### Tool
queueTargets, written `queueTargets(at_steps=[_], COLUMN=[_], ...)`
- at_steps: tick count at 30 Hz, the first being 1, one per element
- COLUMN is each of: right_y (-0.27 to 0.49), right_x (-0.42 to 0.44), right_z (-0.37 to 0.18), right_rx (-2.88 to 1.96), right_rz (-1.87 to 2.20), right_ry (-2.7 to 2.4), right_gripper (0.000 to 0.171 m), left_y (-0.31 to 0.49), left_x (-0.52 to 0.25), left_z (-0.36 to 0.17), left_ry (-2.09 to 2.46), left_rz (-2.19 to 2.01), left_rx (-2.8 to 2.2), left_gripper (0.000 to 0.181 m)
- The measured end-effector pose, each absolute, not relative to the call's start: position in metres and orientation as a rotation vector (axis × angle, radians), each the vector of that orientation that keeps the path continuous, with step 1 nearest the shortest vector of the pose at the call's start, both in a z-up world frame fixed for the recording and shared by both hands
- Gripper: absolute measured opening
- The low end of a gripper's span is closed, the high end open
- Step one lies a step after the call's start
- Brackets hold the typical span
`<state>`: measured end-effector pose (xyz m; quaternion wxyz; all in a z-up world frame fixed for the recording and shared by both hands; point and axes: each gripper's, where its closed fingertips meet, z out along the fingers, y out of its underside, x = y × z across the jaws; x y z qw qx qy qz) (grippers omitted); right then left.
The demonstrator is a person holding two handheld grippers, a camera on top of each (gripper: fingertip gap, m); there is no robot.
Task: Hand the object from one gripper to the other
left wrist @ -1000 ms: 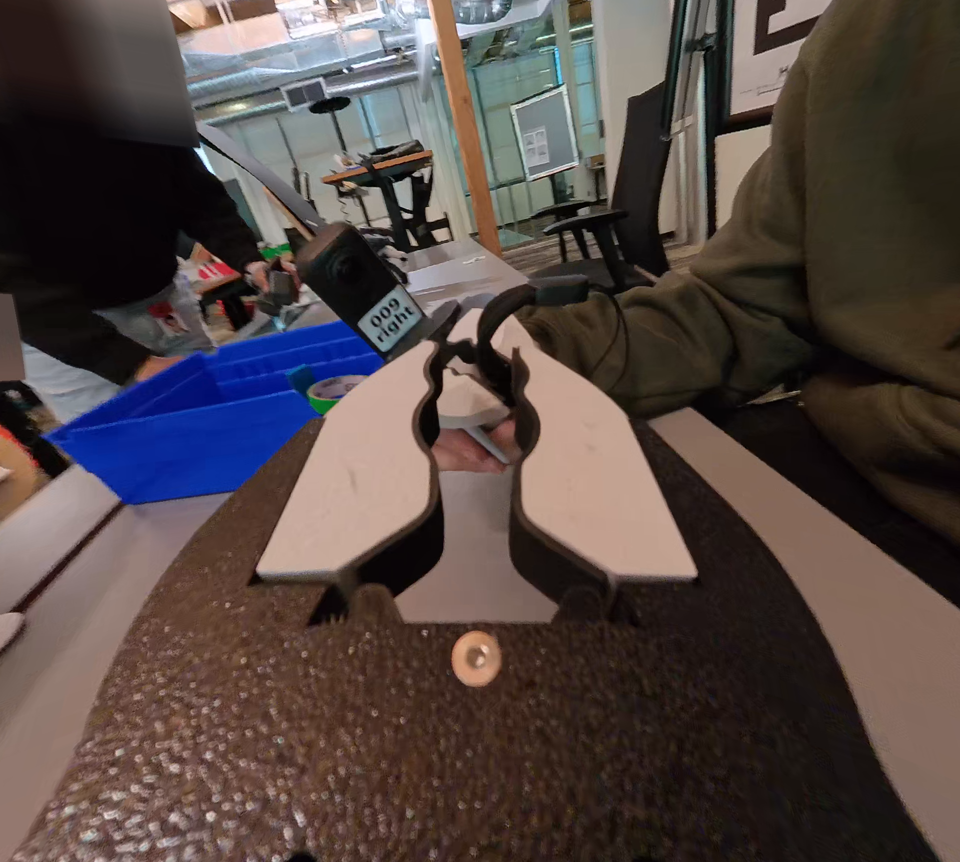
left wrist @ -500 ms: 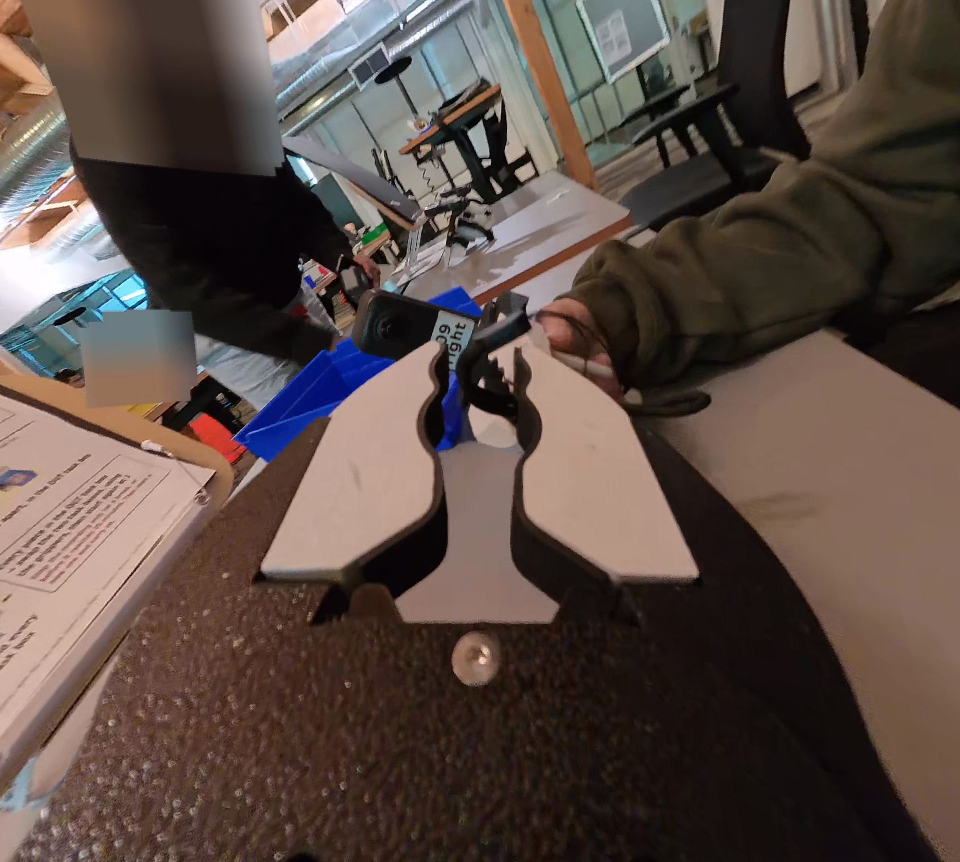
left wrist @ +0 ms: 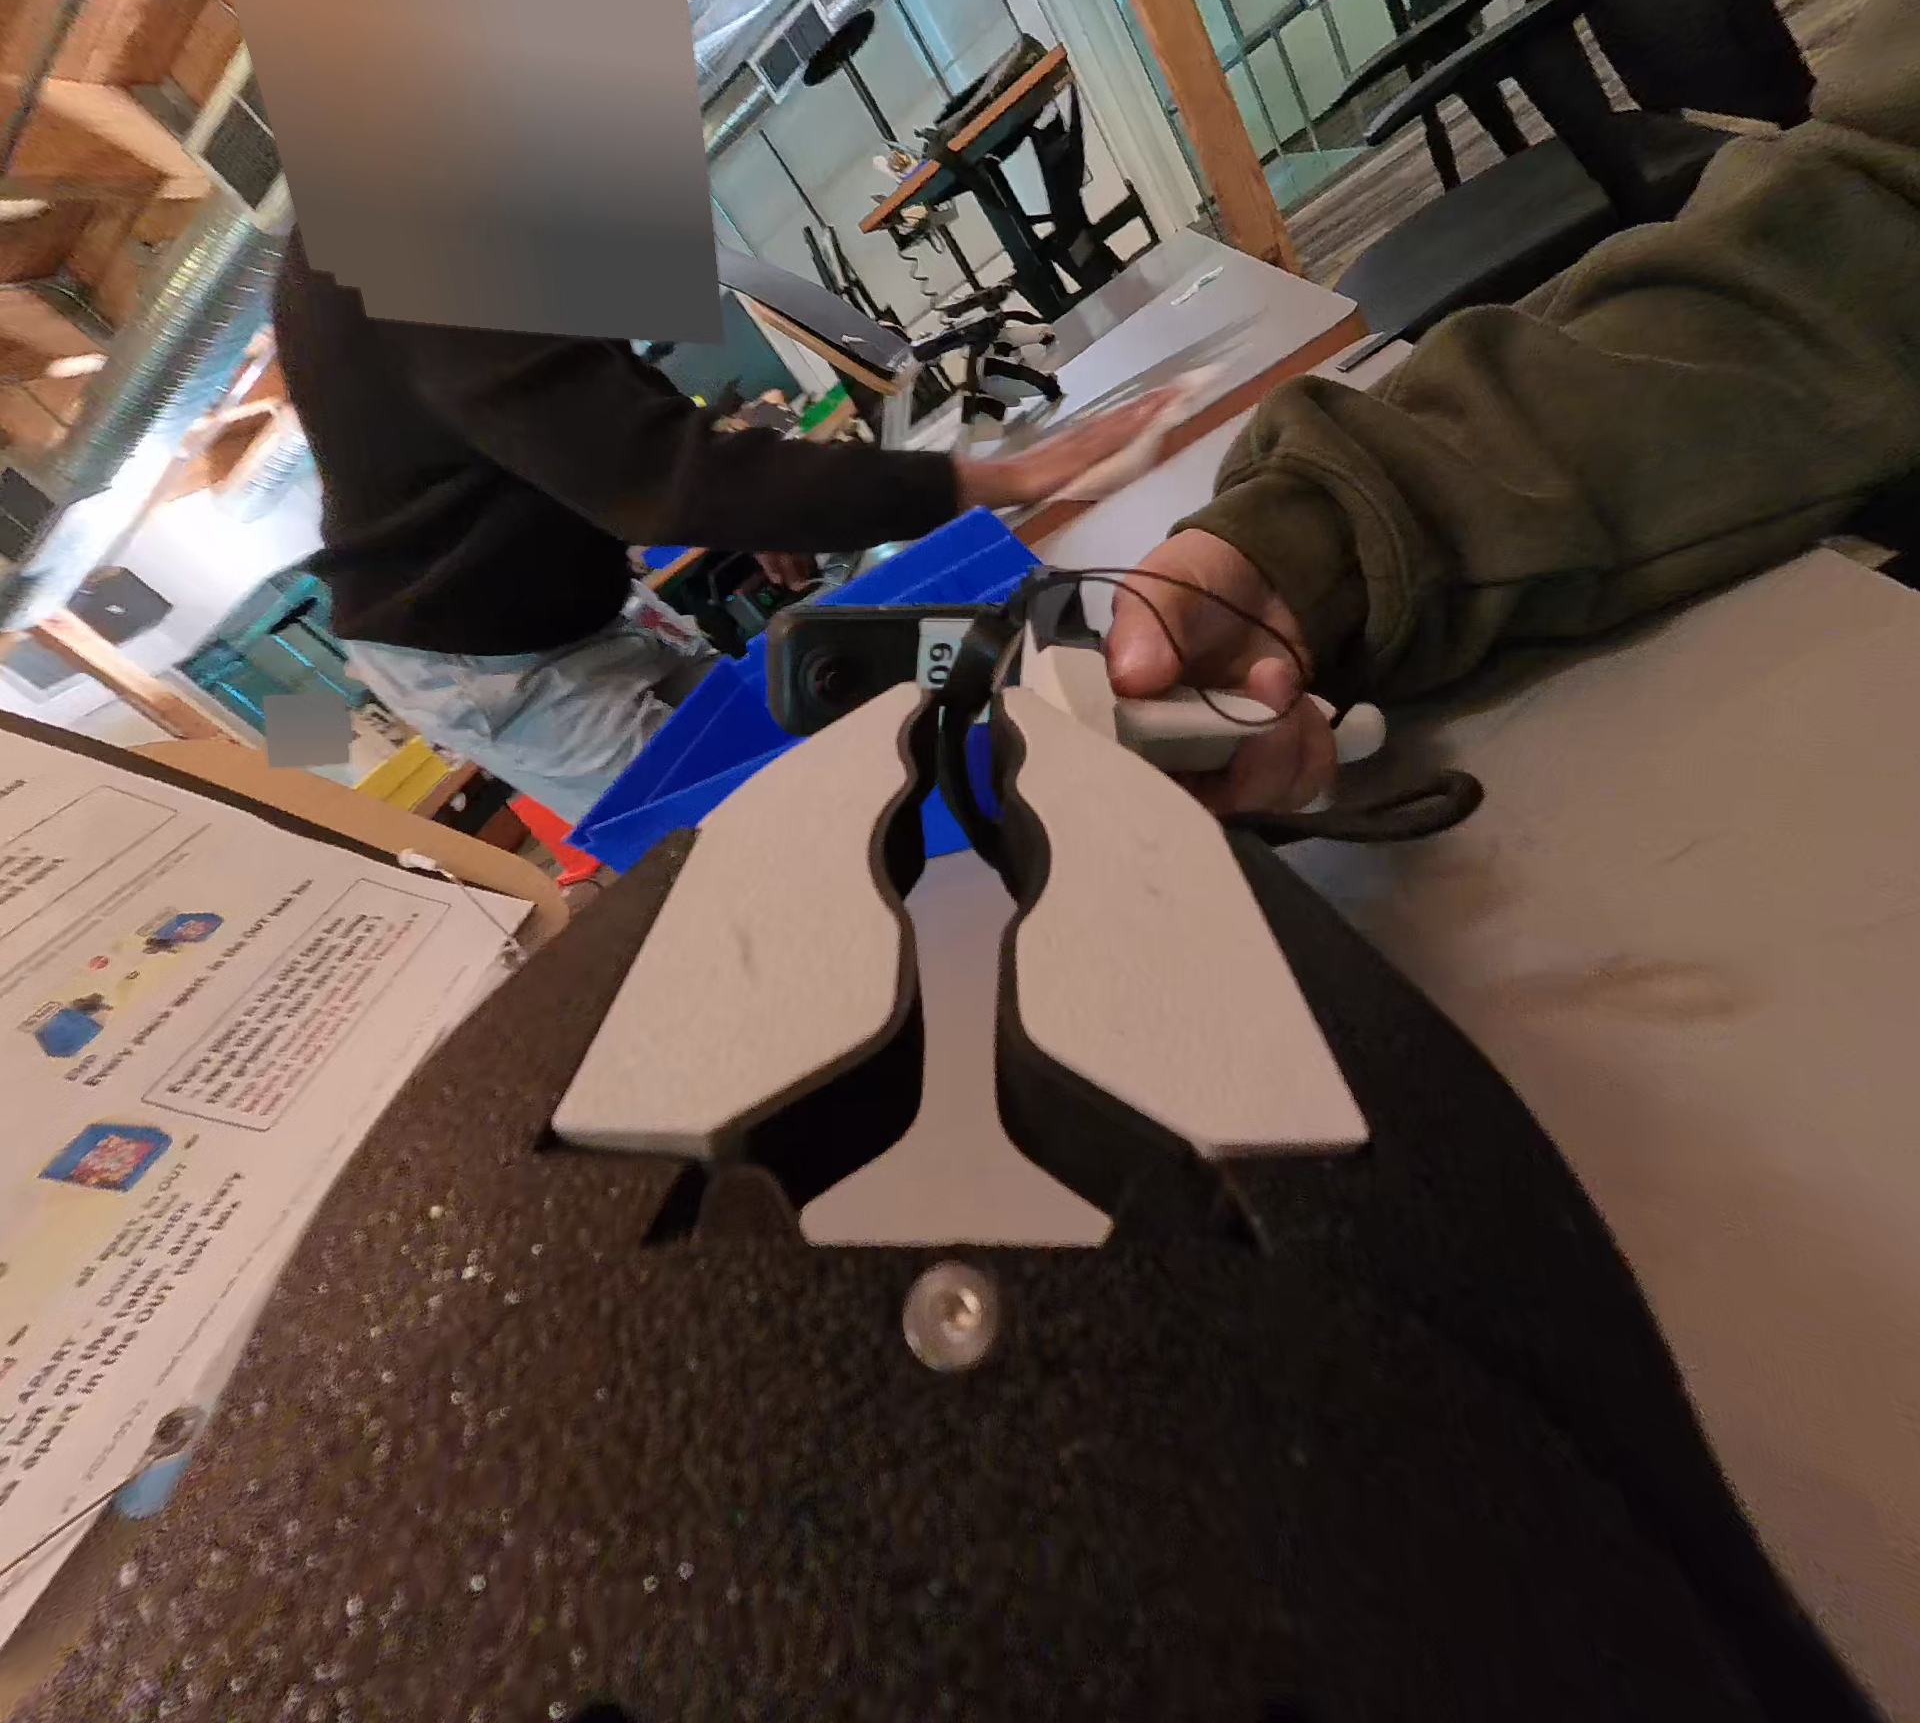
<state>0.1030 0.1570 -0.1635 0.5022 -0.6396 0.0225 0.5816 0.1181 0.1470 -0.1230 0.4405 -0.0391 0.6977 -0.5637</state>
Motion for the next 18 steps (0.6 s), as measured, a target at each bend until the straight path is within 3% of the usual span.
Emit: queueTargets(at_steps=[3, 5, 8, 12, 18], right_y=[0.162, 0.169, 0.178, 0.184, 0.183], right_x=[0.111, 0.121, 0.138, 0.175, 0.181], right_z=[-0.168, -0.17, -0.172, -0.163, -0.157], right_rx=[-1.57, -1.591, -1.645, -1.604, -1.6], right_rz=[1.297, 1.113, 0.726, 0.201, -0.2], right_ry=[0.071, 0.078, 0.016, 0.072, -0.035], right_gripper=[0.014, 0.048, 0.069, 0.06, 0.055], left_y=[0.156, 0.169, 0.197, 0.209, 0.201], left_x=[0.128, 0.136, 0.154, 0.171, 0.183], left_z=[-0.122, -0.117, -0.116, -0.114, -0.126], left_ry=[1.737, 1.677, 1.606, 1.527, 1.426], left_rz=[-1.437, -1.455, -1.392, -1.418, -1.372], left_rx=[-0.25, -0.372, -0.628, -0.959, -1.176], left_gripper=[0.008, 0.007, 0.008, 0.008, 0.008])
